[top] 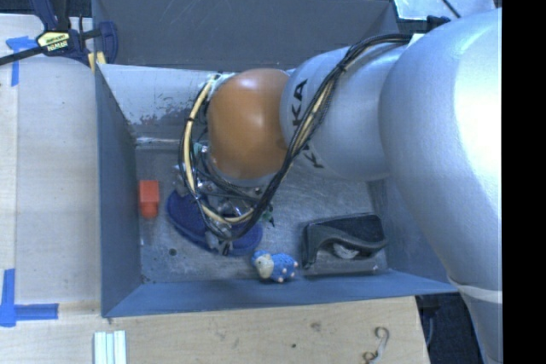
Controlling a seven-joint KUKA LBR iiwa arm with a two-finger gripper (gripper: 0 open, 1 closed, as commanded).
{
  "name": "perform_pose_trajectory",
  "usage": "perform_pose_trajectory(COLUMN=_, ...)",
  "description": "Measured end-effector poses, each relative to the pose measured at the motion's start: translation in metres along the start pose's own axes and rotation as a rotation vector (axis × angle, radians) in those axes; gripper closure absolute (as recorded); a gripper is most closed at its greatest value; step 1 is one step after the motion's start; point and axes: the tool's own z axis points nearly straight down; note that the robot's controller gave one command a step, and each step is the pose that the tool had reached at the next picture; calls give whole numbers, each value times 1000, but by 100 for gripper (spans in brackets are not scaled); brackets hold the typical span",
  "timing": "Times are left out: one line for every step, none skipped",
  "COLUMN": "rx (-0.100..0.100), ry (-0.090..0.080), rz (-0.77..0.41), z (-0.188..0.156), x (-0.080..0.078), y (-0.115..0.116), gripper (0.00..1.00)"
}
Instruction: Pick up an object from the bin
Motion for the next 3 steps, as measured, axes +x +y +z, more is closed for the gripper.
perform_pose_trajectory(rx=1, ry=0, rz=2, z=-4, x=-1, y=-1, gripper=100)
perform_pose_trajectory(rx=3, ry=-10, rz=245, z=-101, x=10, y=-12, gripper=100)
perform_pose_trajectory(rx=2, ry=2, rz=638, z=-57, x=21, y=8, gripper=100)
